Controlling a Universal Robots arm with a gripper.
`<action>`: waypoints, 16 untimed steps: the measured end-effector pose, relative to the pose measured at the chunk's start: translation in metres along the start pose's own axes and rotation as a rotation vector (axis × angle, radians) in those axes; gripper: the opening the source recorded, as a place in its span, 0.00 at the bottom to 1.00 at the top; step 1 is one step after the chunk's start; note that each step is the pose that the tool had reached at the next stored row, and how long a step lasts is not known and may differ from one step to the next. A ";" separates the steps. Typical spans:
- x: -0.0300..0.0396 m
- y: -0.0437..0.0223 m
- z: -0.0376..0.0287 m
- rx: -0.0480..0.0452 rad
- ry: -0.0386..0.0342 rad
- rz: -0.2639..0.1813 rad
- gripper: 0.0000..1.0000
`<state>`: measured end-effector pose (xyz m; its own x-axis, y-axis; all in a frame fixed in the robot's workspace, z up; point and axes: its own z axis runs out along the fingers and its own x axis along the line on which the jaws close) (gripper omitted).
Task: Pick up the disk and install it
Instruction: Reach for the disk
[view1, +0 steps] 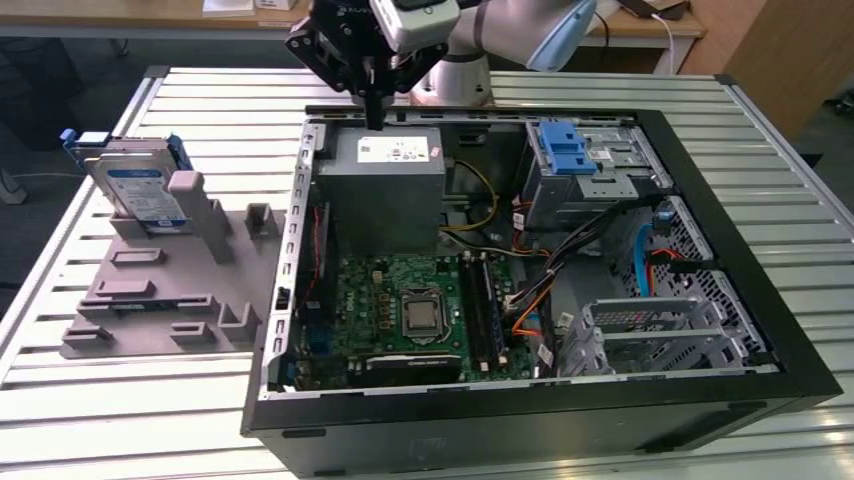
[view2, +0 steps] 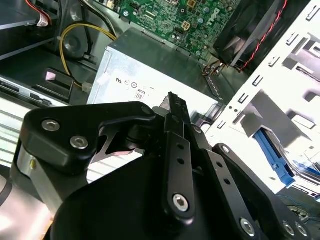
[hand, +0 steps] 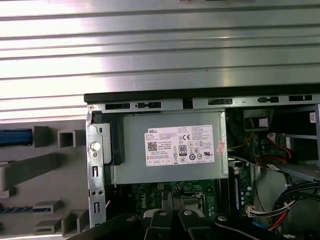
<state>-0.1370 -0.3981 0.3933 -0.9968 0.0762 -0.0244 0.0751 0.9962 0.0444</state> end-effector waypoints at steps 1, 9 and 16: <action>0.0002 0.0000 0.0000 0.0000 0.0000 0.000 0.11; 0.0027 -0.0001 0.0000 0.0000 0.0000 0.000 0.11; 0.0051 -0.0003 -0.0001 0.0000 0.0000 0.000 0.11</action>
<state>-0.1421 -0.3980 0.3932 -0.9968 0.0762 -0.0245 0.0751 0.9962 0.0444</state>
